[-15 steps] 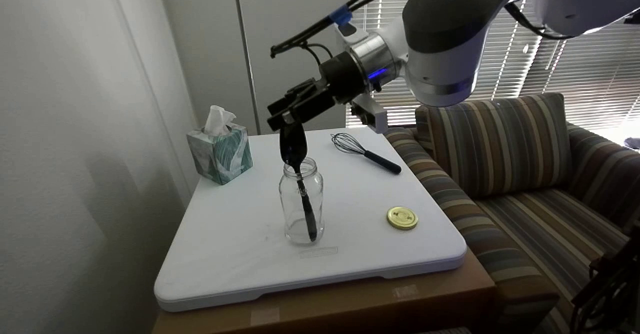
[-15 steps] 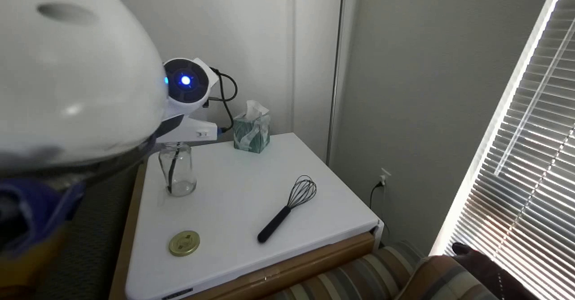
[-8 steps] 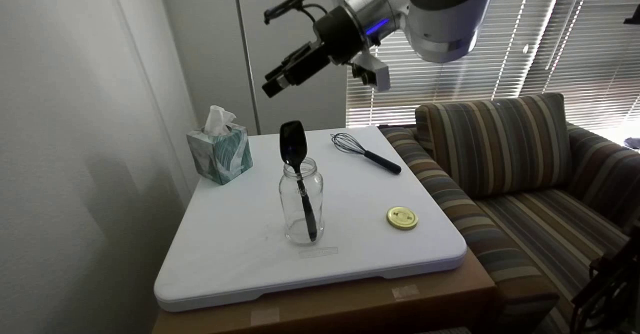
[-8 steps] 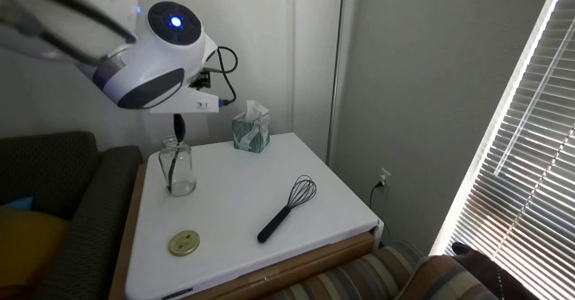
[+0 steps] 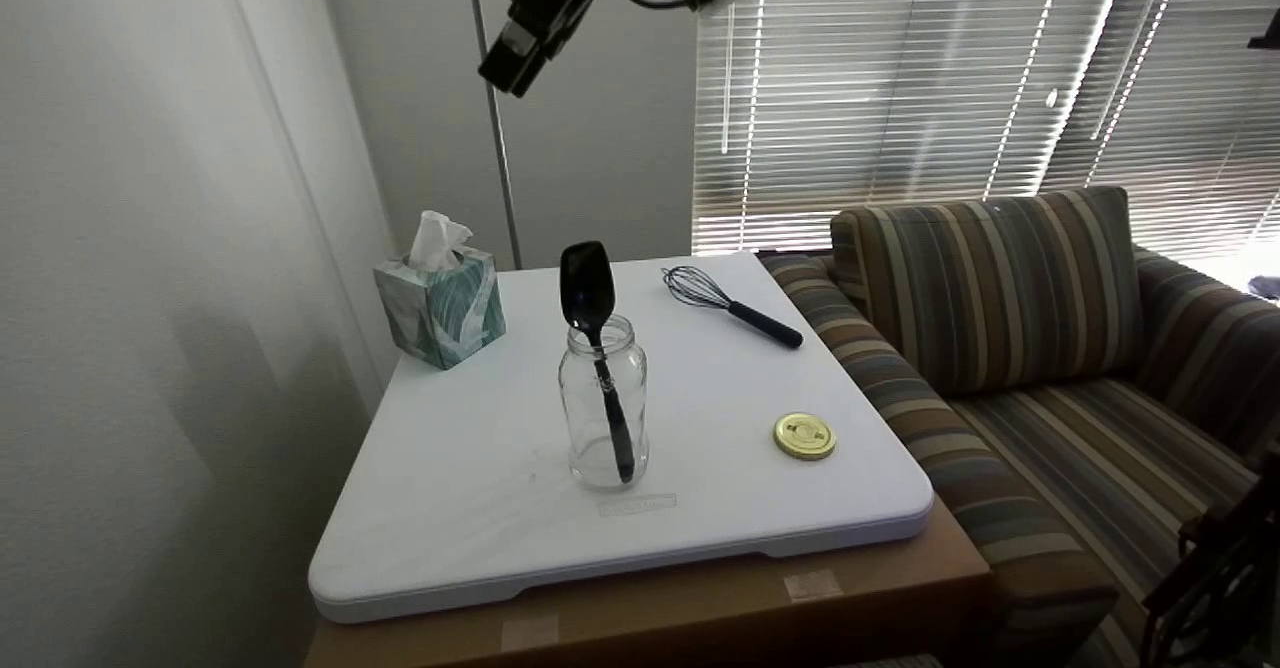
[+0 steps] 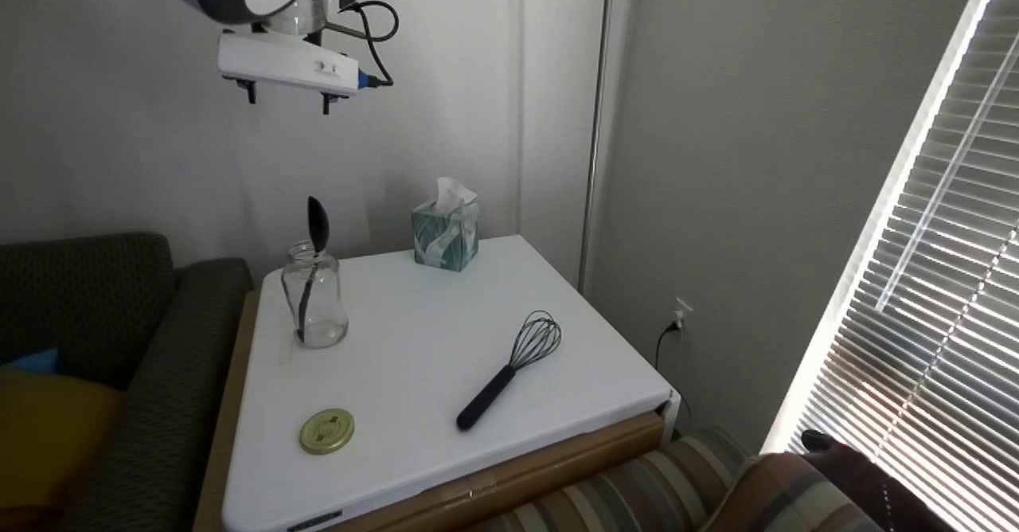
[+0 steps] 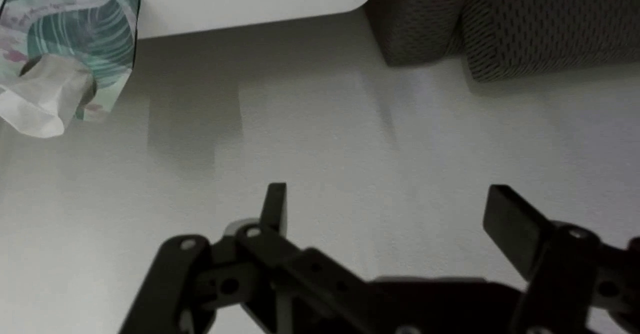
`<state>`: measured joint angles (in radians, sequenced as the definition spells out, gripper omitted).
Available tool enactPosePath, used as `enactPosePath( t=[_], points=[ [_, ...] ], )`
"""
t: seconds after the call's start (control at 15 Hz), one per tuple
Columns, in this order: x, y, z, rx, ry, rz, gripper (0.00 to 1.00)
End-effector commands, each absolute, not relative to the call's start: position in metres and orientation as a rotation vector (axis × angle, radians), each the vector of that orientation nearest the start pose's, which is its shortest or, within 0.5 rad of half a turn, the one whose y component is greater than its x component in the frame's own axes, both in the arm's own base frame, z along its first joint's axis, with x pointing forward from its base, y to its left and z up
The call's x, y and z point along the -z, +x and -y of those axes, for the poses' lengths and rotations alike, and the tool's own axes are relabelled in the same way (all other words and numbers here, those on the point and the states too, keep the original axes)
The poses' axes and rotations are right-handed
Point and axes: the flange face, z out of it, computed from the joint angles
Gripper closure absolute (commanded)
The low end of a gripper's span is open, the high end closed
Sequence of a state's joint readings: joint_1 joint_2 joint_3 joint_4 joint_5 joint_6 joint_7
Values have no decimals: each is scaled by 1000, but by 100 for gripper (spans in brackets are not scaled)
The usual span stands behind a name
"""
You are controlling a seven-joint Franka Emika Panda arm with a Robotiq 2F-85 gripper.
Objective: Put the black spoon in the glass container
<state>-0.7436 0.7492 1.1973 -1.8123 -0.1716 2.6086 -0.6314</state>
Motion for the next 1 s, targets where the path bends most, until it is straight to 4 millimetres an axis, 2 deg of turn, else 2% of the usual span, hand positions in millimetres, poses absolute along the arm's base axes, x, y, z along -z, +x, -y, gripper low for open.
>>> enactPosePath(
  t=[0.0, 0.13, 0.4, 0.93],
  points=[
    [-414, 670, -161, 530, -2395, 1128, 0],
    [-408, 676, -145, 396, -2461, 1116, 0],
    [-372, 683, -113, 139, -2625, 1089, 0],
    [-243, 692, -64, -305, -3007, 991, 0]
  ],
)
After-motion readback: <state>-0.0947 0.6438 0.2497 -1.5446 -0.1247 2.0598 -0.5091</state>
